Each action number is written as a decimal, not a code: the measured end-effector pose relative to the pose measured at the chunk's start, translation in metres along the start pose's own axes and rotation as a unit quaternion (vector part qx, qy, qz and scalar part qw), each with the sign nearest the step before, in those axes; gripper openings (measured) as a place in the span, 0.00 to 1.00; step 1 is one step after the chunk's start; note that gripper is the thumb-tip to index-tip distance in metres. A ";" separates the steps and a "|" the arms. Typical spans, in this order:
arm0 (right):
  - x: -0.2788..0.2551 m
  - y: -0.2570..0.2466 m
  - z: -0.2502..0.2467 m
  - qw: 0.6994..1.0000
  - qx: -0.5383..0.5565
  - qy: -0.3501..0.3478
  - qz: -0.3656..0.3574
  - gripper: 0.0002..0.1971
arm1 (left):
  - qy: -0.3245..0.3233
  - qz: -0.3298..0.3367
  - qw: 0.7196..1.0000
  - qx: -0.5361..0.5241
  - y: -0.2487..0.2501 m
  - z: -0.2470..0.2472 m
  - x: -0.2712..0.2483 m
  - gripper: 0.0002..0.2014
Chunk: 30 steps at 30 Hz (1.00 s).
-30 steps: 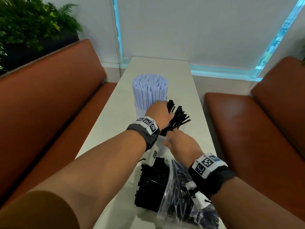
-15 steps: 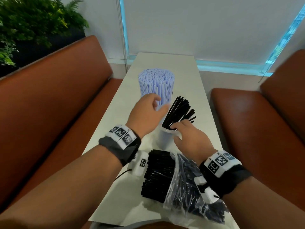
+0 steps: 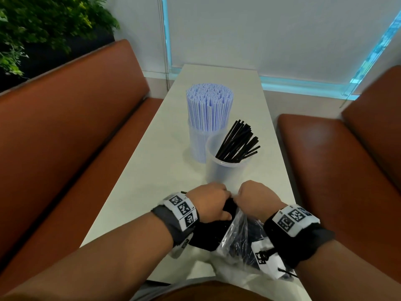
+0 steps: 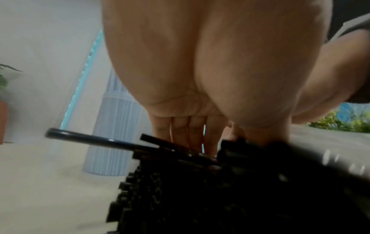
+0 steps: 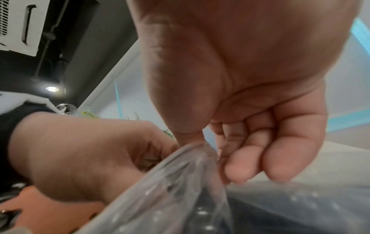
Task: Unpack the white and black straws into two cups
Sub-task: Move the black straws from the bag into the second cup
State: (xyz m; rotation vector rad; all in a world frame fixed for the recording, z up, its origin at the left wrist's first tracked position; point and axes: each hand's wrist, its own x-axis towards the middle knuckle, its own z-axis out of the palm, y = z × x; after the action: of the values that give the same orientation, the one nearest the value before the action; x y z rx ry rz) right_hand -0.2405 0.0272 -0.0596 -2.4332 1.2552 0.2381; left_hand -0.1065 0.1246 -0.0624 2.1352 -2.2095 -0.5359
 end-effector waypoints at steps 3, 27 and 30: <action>-0.003 0.003 -0.003 1.000 0.009 0.010 0.004 0.10 | 0.009 -0.004 1.000 0.012 0.005 0.002 0.007 0.24; 0.003 0.009 -0.007 0.994 0.044 0.075 -0.060 0.11 | 0.055 -0.016 0.981 0.188 -0.024 -0.018 -0.015 0.09; 0.004 0.014 -0.006 0.993 0.064 0.077 -0.064 0.11 | 0.048 -0.032 0.978 0.200 -0.047 -0.022 -0.031 0.08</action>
State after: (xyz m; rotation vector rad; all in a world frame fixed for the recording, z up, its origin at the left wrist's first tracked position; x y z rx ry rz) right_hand -0.2497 0.0145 -0.0590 -2.4466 1.1323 -0.0650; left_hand -0.0537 0.1491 -0.0467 2.3558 -2.3631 0.0203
